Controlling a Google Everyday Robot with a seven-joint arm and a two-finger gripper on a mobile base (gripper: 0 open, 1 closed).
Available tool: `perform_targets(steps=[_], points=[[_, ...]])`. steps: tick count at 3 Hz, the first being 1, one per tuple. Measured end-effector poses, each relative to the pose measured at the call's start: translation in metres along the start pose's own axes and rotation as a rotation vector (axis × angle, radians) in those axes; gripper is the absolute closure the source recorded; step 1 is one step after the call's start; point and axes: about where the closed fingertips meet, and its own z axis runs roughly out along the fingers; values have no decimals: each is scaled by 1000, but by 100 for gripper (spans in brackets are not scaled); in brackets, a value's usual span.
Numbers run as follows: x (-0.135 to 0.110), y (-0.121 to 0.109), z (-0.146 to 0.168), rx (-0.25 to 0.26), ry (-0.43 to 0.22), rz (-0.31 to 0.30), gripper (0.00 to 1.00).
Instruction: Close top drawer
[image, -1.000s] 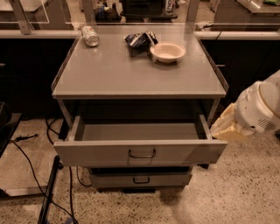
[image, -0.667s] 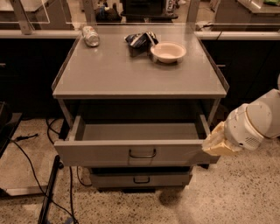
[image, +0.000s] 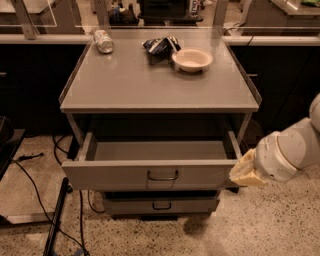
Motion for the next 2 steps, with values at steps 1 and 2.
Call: perform_targets(steps=[1, 2], points=[[24, -10, 37, 10, -42, -16, 100], [34, -18, 83, -25, -96, -24, 100]])
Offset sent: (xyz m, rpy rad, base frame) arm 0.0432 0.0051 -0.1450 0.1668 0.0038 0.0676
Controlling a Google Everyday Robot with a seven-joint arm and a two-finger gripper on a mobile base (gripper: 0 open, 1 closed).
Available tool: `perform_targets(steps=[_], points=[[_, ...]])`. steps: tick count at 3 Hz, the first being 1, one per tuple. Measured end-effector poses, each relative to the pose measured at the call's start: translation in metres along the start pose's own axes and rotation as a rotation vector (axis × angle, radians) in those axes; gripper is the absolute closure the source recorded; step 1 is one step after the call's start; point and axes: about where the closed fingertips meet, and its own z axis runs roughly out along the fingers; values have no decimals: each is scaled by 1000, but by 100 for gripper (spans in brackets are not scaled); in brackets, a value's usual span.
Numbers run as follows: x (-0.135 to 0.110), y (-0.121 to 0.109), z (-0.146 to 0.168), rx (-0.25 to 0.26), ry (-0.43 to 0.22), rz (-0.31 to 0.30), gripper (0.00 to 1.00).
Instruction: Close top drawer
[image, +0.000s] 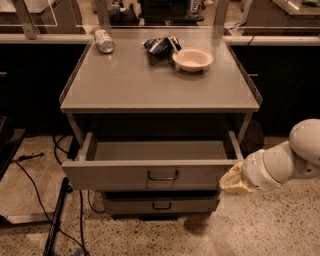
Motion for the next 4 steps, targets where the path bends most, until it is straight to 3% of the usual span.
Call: perform_targets(steps=[1, 2, 3, 4], points=[[14, 5, 54, -68, -61, 32, 100], [14, 5, 55, -68, -62, 31, 100], [14, 3, 60, -28, -88, -4, 100], [12, -8, 68, 50, -144, -68, 100]])
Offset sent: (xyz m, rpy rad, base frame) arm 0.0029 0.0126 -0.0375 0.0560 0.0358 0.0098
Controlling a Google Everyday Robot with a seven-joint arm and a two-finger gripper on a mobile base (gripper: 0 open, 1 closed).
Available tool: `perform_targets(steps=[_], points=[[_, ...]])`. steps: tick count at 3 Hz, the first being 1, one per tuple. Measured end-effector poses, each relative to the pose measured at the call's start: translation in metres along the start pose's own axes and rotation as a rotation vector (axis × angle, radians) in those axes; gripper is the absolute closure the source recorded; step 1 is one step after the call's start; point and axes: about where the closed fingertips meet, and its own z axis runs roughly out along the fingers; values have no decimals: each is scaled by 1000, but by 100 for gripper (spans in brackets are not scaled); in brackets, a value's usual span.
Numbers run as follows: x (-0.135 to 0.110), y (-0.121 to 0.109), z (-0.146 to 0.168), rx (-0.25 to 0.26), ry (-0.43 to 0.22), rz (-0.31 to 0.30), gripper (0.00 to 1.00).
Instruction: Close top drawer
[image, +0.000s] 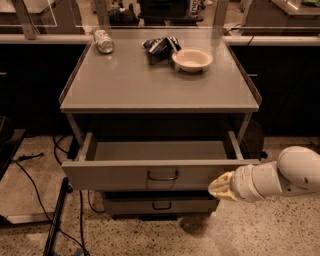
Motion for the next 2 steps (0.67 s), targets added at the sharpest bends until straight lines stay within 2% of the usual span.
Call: perform_targets(steps=[2], points=[[-6, -28, 12, 118, -66, -118, 100]])
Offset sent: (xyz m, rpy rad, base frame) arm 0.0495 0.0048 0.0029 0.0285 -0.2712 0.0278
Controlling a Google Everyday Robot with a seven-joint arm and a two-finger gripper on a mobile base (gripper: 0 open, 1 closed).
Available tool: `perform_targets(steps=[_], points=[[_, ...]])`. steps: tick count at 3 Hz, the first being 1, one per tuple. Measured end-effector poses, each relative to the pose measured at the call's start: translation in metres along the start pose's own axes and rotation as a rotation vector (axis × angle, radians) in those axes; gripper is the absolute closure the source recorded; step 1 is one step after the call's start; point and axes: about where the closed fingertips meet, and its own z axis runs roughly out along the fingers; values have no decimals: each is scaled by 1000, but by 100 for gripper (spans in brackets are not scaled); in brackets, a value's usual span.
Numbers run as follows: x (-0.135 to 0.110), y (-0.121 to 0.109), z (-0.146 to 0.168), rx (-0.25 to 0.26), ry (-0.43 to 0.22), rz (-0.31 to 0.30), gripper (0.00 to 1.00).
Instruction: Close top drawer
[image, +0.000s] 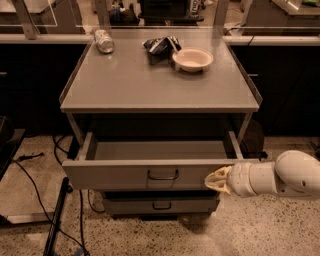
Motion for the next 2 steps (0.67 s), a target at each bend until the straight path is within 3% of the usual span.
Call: perform_targets(steps=[2], points=[[-2, -32, 16, 72, -15, -50, 100]])
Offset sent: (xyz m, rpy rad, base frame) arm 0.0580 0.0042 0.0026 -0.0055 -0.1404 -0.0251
